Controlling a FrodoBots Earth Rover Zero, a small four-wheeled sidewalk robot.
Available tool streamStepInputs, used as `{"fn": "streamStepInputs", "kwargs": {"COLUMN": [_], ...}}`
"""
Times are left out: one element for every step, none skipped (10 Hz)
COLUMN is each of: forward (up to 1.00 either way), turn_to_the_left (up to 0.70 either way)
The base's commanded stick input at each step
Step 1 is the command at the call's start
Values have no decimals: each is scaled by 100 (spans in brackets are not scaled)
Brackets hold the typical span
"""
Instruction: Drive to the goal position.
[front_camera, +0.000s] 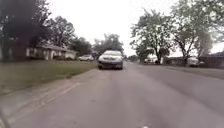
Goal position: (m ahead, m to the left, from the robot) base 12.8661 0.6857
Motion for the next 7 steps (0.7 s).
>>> {"fn": "streamStepInputs", "kwargs": {"forward": [70,70,70,70,70,70,70], "turn_to_the_left": [-37,-37,-37,-2,-2,-2,-2]}}
